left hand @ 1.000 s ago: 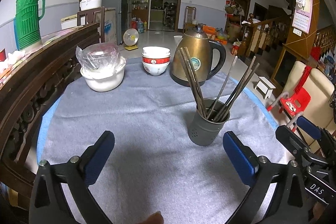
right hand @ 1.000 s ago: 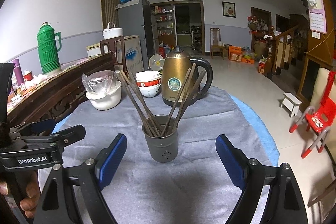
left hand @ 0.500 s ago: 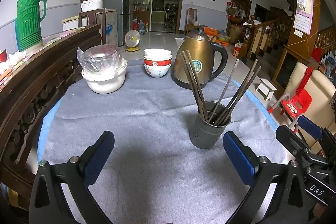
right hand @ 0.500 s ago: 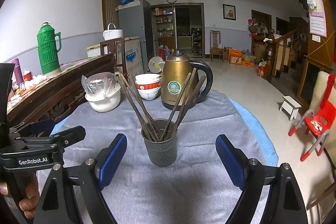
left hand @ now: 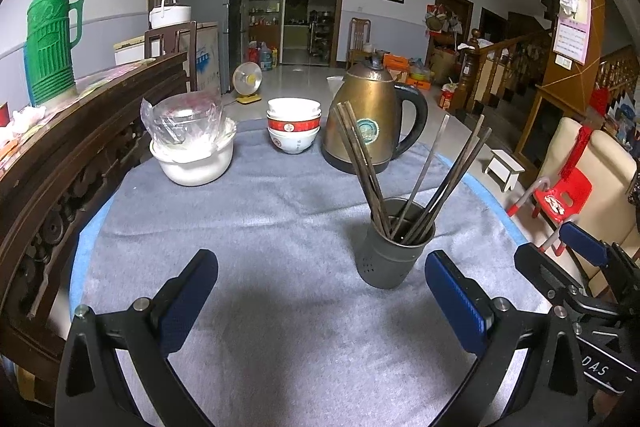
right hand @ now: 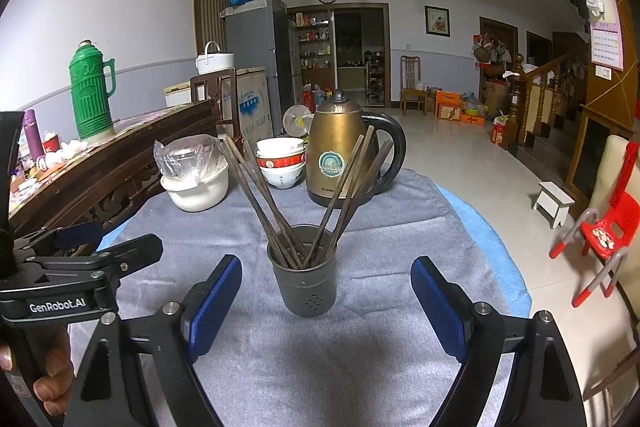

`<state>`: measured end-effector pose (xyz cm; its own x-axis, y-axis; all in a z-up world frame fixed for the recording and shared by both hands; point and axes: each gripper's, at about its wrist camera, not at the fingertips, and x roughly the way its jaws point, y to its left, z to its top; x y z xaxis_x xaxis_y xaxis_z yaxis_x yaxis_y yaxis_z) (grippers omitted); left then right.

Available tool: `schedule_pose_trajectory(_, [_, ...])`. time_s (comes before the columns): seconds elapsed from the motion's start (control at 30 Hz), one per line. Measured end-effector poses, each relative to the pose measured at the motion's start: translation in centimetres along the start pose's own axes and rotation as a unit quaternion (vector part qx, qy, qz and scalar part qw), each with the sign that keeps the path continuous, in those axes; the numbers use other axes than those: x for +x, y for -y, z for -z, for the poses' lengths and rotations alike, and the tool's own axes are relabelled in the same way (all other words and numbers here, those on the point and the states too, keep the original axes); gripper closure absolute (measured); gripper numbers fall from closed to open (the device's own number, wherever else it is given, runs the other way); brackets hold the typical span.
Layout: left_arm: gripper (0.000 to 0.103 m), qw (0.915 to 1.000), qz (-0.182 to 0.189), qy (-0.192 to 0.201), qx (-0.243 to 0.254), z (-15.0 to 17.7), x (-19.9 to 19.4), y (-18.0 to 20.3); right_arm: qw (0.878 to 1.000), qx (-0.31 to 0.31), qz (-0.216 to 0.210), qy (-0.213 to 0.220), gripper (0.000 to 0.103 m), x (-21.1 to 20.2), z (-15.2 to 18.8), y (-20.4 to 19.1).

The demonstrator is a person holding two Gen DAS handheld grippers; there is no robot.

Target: Organize utensils

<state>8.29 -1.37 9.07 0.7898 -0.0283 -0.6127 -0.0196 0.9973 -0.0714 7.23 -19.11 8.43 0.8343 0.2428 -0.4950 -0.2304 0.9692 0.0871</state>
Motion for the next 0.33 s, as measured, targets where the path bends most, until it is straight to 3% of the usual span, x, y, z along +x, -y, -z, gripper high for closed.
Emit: schedule_pose_trajectory(0.33, [0.000,0.9999,0.003,0.002,0.012,-0.07,0.17,0.71,1.000,0.002,0.001,-0.004,0.014,0.33,0.11,0.32])
